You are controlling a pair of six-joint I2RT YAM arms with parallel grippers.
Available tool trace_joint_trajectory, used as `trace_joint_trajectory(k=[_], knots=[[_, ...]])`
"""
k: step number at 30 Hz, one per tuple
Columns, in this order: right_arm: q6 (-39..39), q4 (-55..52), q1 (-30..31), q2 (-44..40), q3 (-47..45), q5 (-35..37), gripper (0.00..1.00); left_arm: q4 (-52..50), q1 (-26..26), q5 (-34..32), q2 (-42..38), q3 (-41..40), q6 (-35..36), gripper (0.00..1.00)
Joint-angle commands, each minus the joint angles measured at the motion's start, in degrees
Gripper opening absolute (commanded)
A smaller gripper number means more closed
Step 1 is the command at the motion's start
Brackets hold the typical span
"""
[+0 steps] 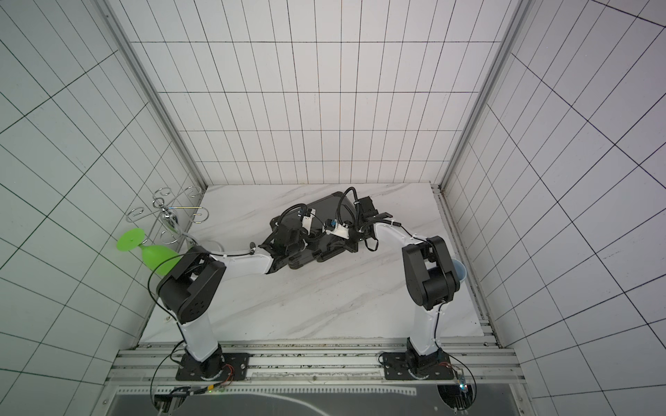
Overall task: Close the poker set cases
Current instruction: Fasten the fastener on the poker set case, then adjust the poker set case at the center of the board.
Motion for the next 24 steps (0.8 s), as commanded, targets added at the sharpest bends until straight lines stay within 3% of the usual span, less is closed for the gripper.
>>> trace_joint_trajectory(k=[1,10,16,24], knots=[[8.3,11.4,1.0,-1.0,2.0,-2.0,0.09,-15.8,-0.7,1.6,4.1,-4.6,-2.8,0.00],[21.6,31.3,0.7,-9.8,-8.2,2.8,0.26,-15.7,-0.7,1.3,3.4,-4.8,-2.5,0.00],[24.0,35.3,0.7,-11.9,-10.9,9.5,0.28,-15.1,-0.7,1.2,2.5,-5.2,-2.3,0.00],[34.2,49.4,-0.8,-17.0,-22.0,23.7,0.29,-14.0,-0.8,0.3,-3.2,-6.0,-0.4,0.02]])
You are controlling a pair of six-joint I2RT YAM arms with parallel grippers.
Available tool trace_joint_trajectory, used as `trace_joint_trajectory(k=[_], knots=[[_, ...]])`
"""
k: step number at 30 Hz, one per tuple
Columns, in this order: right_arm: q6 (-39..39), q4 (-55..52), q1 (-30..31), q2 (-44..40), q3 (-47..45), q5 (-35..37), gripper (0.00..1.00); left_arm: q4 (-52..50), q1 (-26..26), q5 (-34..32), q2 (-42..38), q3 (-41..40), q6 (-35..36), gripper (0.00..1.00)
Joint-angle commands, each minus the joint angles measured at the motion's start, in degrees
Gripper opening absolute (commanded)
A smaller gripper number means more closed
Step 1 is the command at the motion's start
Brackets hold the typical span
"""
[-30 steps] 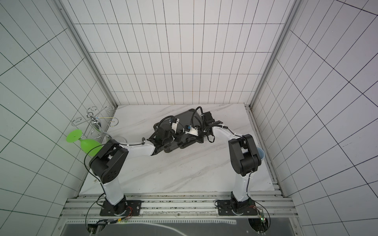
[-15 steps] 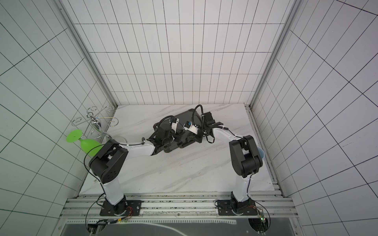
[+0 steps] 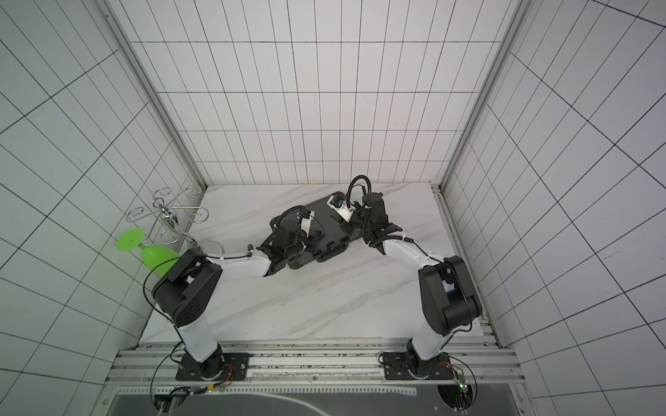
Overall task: Close the poker set cases
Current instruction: Adjust the poker set case at the center of the board.
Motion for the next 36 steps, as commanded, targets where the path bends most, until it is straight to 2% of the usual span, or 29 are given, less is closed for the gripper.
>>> trace_joint_trajectory(k=[1,4,8,12,13,14,19,23,25,28,32,36], knots=[[6.8,9.4,-1.6,-3.5,-6.8,7.3,0.29,-12.7,-0.4,-0.1,-1.1,-3.2,0.1,0.08],[9.9,12.4,-3.1,-5.6,-10.6,9.3,0.30,-12.8,-0.5,-2.4,-5.4,-3.7,0.9,0.20],[14.8,14.3,-6.0,-7.4,-14.2,10.9,0.33,-14.1,-0.3,-6.9,-11.1,-4.4,1.5,0.41],[20.9,14.9,-9.9,-6.5,-14.7,9.1,0.36,-13.7,0.0,-9.4,-16.0,-6.9,-0.1,0.74],[22.8,14.9,-10.9,-6.0,-14.3,7.6,0.38,-13.5,0.0,-10.0,-17.3,-7.7,-1.0,0.90],[24.1,14.4,-11.8,-5.3,-13.4,5.8,0.39,-13.5,0.0,-10.4,-18.5,-8.6,-1.9,0.97],[27.7,5.6,-13.8,1.1,-3.9,0.5,0.44,-13.8,0.0,-15.0,-22.3,-12.3,-7.3,0.98],[29.8,5.7,-13.9,5.9,0.7,-4.4,0.45,-15.6,0.6,-22.0,-22.6,-13.5,-11.7,0.98],[30.7,6.8,-14.0,7.5,2.2,-5.8,0.45,-16.7,1.8,-23.6,-22.6,-13.5,-13.1,0.98],[31.8,7.8,-14.0,9.5,4.7,-7.7,0.45,-16.3,5.3,-22.1,-22.9,-14.1,-14.8,0.97],[32.9,6.1,-14.0,13.4,9.7,-10.2,0.45,-13.9,9.8,-15.8,-21.2,-13.8,-15.1,0.98],[33.7,5.5,-14.0,16.3,12.2,-11.3,0.44,-14.3,11.6,-12.2,-17.9,-11.5,-15.0,0.97]])
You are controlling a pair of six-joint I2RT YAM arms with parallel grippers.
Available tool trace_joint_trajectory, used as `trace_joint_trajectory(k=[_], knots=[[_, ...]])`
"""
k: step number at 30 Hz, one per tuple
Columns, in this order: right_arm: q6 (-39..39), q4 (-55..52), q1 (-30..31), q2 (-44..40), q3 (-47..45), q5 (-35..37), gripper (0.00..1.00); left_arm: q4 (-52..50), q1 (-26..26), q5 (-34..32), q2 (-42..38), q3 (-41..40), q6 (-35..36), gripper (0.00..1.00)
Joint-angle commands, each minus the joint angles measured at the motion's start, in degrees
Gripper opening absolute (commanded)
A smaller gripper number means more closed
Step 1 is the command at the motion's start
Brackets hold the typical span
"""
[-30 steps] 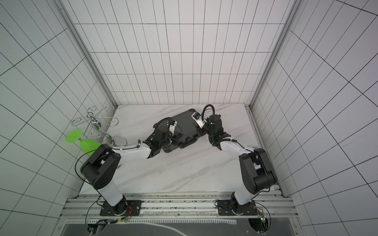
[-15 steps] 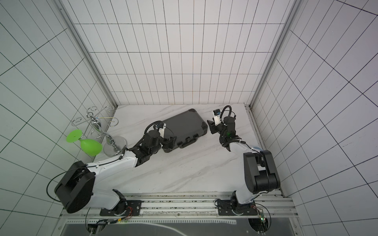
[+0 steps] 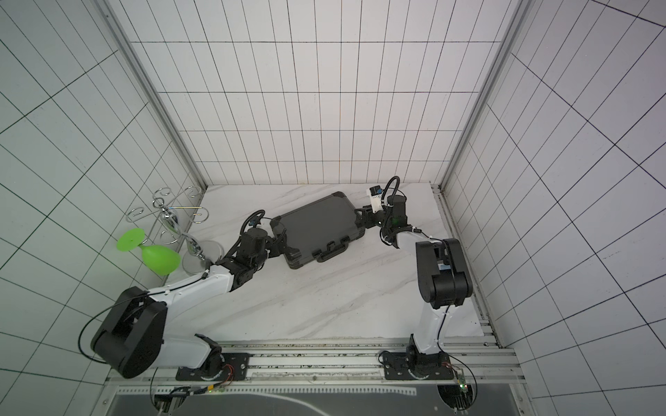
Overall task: Close the poker set cases
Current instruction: Adjust the poker set case at the center of the board.
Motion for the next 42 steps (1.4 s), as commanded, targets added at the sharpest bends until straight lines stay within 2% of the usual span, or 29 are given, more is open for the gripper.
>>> trace_joint_trajectory(k=[1,6,14,23,30,42], knots=[[2.1,-1.3,-0.1,2.2,6.8,-3.2,0.43,0.8,0.9,4.1,2.9,2.2,-1.8,0.97],[2.5,-2.6,-0.1,4.6,9.0,-5.2,0.39,2.5,1.6,6.5,5.6,3.0,-2.5,0.97],[1.6,-6.6,-0.1,6.8,9.5,-4.7,0.36,3.6,2.1,9.6,9.8,5.4,-2.5,0.97],[-0.2,-8.8,0.2,7.9,7.9,-10.9,0.33,5.3,2.4,11.7,15.9,9.3,-3.0,0.97],[-4.2,-13.3,3.2,7.0,5.8,-11.9,0.34,4.9,3.4,12.5,19.6,13.9,-1.8,0.97],[-2.9,-10.3,9.2,5.9,-0.9,-11.7,0.35,4.8,7.0,17.2,26.5,22.0,0.2,0.96]])
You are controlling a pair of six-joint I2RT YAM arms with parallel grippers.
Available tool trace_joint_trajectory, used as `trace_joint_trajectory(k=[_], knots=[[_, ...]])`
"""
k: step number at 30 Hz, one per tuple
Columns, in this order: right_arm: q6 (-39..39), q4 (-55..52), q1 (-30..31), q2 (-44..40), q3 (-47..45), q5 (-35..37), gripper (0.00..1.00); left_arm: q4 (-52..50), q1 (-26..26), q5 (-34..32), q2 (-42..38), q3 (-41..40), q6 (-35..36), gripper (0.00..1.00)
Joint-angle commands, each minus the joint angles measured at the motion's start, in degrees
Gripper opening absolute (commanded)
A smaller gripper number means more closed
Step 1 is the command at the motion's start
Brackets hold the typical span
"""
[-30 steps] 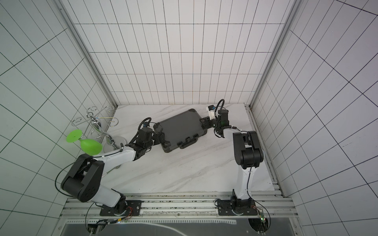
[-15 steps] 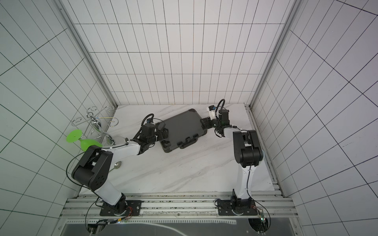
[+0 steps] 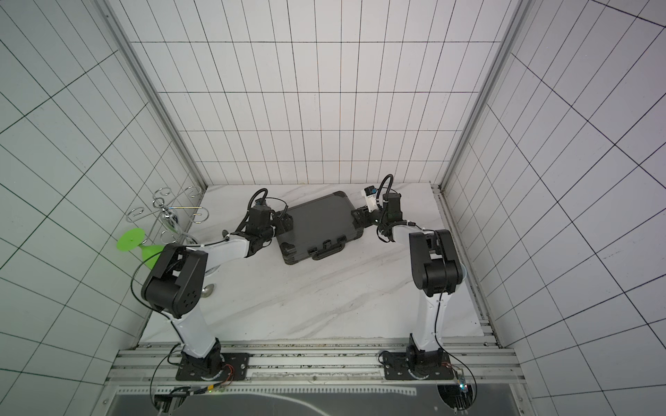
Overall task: Close the poker set cases
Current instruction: Adjust the poker set case at the center of the board, then reset both arms
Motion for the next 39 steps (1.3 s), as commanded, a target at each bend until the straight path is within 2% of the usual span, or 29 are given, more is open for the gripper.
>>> trace_joint_trajectory(k=[1,8,15,20,24,28,32,35,39], knots=[[0.1,-5.8,7.7,0.4,-4.8,-8.8,0.35,0.7,-0.7,6.0,3.2,2.4,2.2,0.96],[1.4,-3.5,8.1,-2.6,-5.9,-2.3,0.37,-0.5,-0.2,4.4,0.7,2.7,4.8,0.96],[-0.4,-2.6,6.1,-12.2,-6.3,7.9,0.41,-0.5,-0.3,0.1,-10.0,-1.4,9.7,0.97],[-1.7,1.4,2.7,-20.5,-13.0,18.7,0.44,1.7,-0.9,-9.9,-21.7,-9.3,13.8,0.97],[-3.7,7.2,-1.1,-24.0,-21.4,24.9,0.46,5.1,-0.9,-23.0,-28.3,-17.4,15.9,0.98],[-6.1,12.8,-4.9,-26.0,-29.1,26.6,0.47,7.0,-0.8,-33.5,-30.8,-22.7,20.0,0.98],[-4.9,19.9,-9.3,-27.7,-34.1,25.5,0.48,9.5,-0.4,-38.1,-31.5,-27.4,22.2,0.98],[-5.4,20.0,-11.4,-28.2,-34.7,25.8,0.48,13.7,0.1,-39.5,-32.0,-30.8,23.9,0.98],[-5.0,18.7,-12.6,-29.1,-36.1,27.7,0.48,12.9,1.1,-38.0,-33.2,-32.2,23.4,0.98]])
